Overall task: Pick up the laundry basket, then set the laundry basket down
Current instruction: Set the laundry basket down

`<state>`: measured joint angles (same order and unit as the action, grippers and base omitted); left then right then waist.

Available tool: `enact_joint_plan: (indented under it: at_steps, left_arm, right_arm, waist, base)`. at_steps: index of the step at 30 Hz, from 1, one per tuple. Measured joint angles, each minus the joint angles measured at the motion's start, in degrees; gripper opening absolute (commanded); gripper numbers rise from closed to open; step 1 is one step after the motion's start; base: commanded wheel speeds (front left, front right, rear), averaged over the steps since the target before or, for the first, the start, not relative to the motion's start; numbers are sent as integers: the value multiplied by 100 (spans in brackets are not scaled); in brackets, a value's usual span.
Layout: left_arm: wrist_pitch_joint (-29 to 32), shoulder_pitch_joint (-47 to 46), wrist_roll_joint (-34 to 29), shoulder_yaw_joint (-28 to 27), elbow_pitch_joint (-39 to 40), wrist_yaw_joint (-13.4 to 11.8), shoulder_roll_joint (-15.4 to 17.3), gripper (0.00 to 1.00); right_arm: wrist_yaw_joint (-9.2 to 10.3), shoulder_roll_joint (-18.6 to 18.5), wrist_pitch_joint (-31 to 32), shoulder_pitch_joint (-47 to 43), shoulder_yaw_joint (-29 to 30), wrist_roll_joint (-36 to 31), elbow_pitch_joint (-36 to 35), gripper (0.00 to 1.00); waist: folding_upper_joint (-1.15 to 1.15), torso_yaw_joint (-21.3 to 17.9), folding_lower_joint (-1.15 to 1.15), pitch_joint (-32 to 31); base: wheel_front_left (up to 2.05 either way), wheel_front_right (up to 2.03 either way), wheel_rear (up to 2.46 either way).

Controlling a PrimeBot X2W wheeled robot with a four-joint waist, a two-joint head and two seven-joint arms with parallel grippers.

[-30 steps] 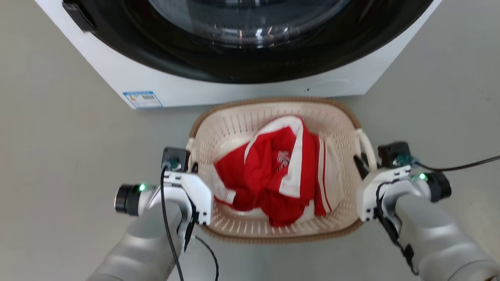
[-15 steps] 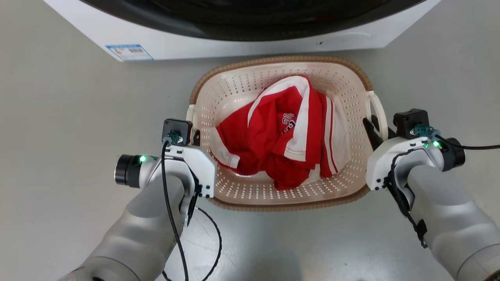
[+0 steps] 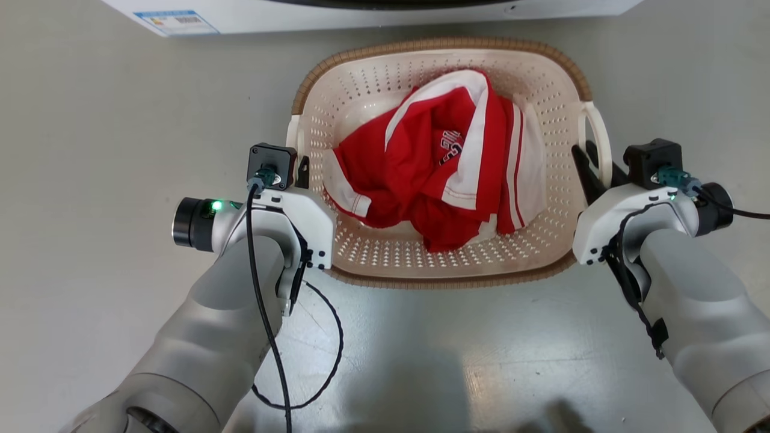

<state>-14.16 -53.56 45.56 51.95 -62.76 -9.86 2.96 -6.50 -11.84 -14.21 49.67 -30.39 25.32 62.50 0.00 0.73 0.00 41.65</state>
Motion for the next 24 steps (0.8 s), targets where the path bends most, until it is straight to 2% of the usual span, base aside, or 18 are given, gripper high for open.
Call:
enact_joint_plan:
  at_steps: [14,24]
  left_arm:
    - [-4,-236,-733,-650,330,-100,-13,0]
    - [-5,-338,-1126,-1057,460,-121,-15,0]
  right_arm:
    - [0,-66,0,54,981,-876,-620,0]
    - [1,-20,0,56,1433,-1326,-970,0]
  waist:
    - [0,139,0,613]
    - [0,188,0,984]
  base:
    - [0,0,0]
    - [0,0,0]
